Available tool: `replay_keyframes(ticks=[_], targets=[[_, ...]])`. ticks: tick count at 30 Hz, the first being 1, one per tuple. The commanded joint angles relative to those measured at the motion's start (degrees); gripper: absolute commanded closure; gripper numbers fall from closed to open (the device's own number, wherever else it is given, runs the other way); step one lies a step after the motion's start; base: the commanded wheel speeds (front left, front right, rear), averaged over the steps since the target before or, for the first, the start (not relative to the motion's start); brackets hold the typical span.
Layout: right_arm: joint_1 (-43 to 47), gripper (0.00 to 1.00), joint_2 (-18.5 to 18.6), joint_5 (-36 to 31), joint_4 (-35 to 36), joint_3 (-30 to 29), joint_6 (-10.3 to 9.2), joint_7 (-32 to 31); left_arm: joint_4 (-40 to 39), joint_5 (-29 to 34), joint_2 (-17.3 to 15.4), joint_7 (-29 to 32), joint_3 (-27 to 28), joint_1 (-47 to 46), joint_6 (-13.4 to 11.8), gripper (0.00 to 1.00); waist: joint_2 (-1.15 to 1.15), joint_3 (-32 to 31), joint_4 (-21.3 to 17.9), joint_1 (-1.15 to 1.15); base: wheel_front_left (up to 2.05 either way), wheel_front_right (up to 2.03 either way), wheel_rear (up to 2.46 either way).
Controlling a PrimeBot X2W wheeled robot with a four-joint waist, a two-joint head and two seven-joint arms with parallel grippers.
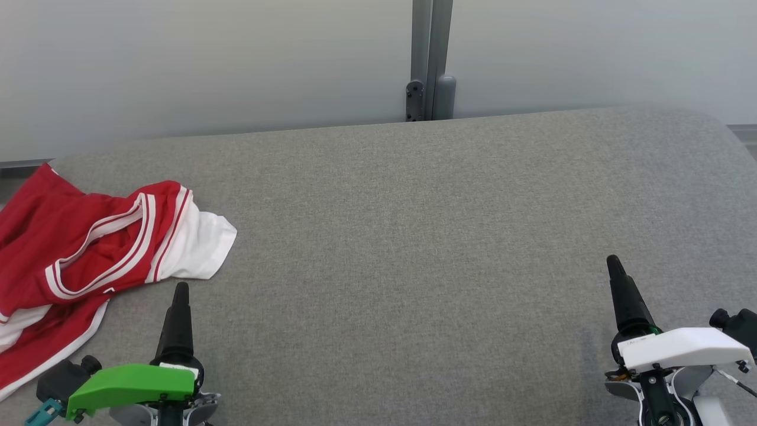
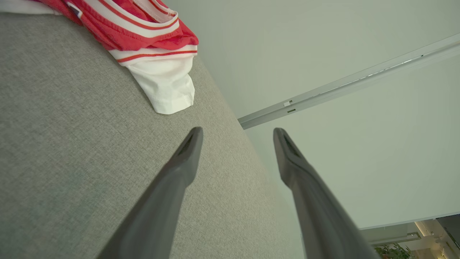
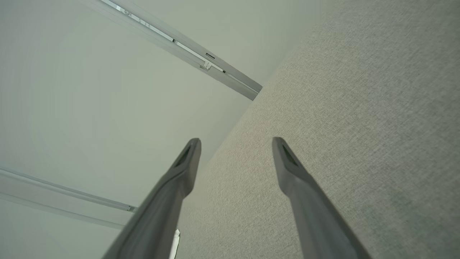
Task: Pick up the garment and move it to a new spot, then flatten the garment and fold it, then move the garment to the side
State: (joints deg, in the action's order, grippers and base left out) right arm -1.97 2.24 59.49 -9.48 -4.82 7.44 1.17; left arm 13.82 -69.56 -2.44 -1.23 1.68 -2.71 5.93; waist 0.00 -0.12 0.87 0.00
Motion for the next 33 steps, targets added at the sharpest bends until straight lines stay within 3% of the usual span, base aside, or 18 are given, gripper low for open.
replay_keyframes(ticks=[1,13,33], targets=[[-0.1,0.0,0.4,-3.3,1.5,0.3,0.04,0.7,-1.0,2.9,-0.4,-0.7,-0.2,-0.4,-0.3,0.0,0.0,0.0,0.1,0.0,0.0,0.0,0.0],[1.0,0.0,0.7,-18.5,3.2,1.5,0.04,3.1,-2.0,17.6,-0.7,-3.1,-1.4,0.3,-0.9,0.0,0.0,0.0,0.5,0.0,0.0,0.0,0.0],[1.4,0.0,1.6,-34.6,2.4,3.2,0.04,6.6,-0.2,34.5,-2.2,-6.5,-1.0,1.3,-0.7,0.0,0.0,-0.5,0.6,0.0,0.0,0.0,0.0]])
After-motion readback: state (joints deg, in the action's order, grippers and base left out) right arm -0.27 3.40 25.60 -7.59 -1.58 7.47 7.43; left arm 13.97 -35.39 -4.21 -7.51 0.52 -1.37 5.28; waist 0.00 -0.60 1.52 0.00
